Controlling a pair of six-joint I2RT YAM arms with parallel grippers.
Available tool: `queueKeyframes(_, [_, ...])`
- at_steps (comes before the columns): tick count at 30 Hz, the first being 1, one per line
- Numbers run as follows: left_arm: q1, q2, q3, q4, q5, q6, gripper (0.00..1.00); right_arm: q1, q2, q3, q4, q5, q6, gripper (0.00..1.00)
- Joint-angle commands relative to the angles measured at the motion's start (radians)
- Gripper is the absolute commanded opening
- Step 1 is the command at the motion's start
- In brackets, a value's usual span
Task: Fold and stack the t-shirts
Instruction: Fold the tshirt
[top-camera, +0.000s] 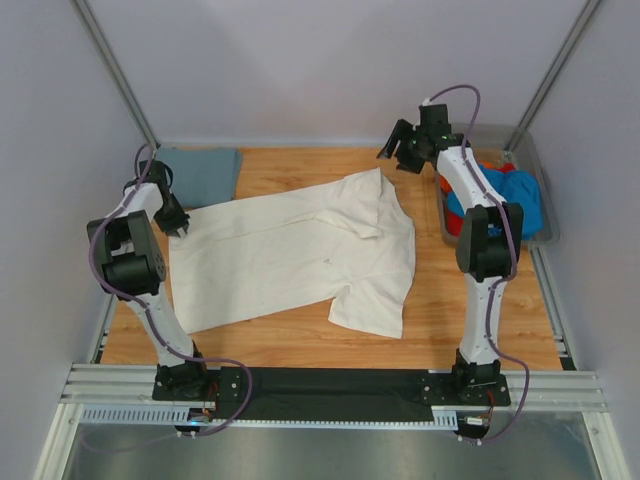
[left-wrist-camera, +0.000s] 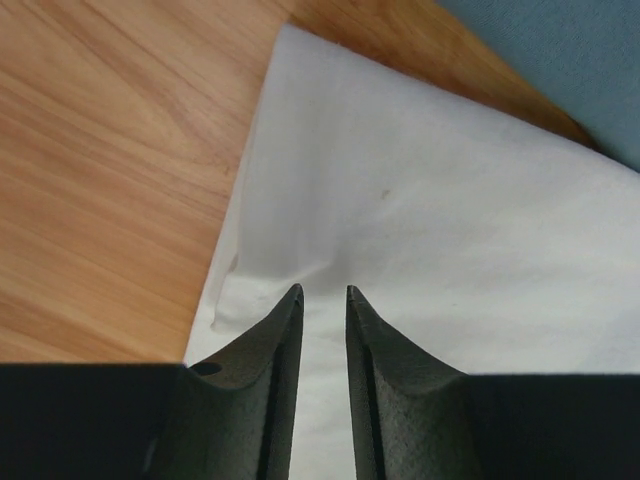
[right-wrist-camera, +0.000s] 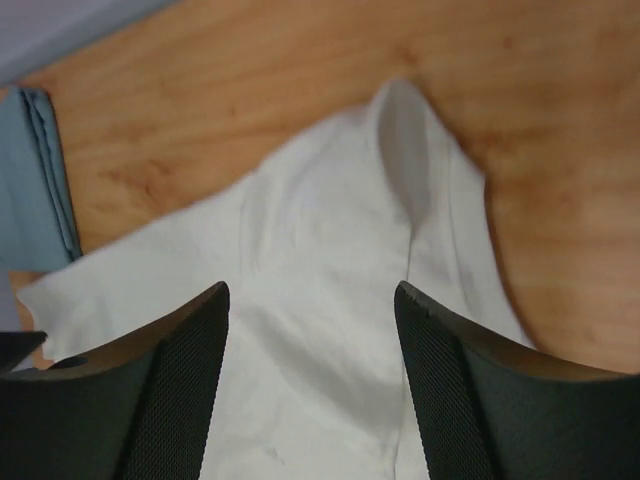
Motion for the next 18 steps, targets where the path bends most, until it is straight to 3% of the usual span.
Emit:
queueKeyframes(1, [0.007, 0.029, 0.057, 0.018, 0.054, -0.029, 0.30, -0.036, 0.193, 0.275, 0.019, -0.001, -0.023, 0.69])
queueKeyframes(4, [0.007, 0.049, 0.056, 0.038, 0.066, -0.044, 0.27, -0.036, 0.327, 0.438, 0.019, -0.044, 0.012, 0.71])
queueKeyframes(6, [0.007, 0.066, 0.060, 0.038, 0.072, -0.047, 0.21, -0.036, 0.373, 0.461, 0.059, -0.048, 0.027, 0.72])
queueKeyframes(12, [0.007, 0.075, 0.045, 0.055, 0.072, -0.039, 0.19, -0.036, 0.420, 0.438, 0.191, -0.094, 0.046, 0.70])
queueKeyframes(15, [0.007, 0.074, 0.039, 0.060, 0.072, -0.039, 0.19, -0.039, 0.443, 0.432, 0.234, -0.102, 0.063, 0.67])
queueKeyframes(18, [0.009, 0.075, 0.034, 0.058, 0.069, -0.035, 0.19, -0.038, 0.485, 0.458, 0.252, -0.111, 0.106, 0.57])
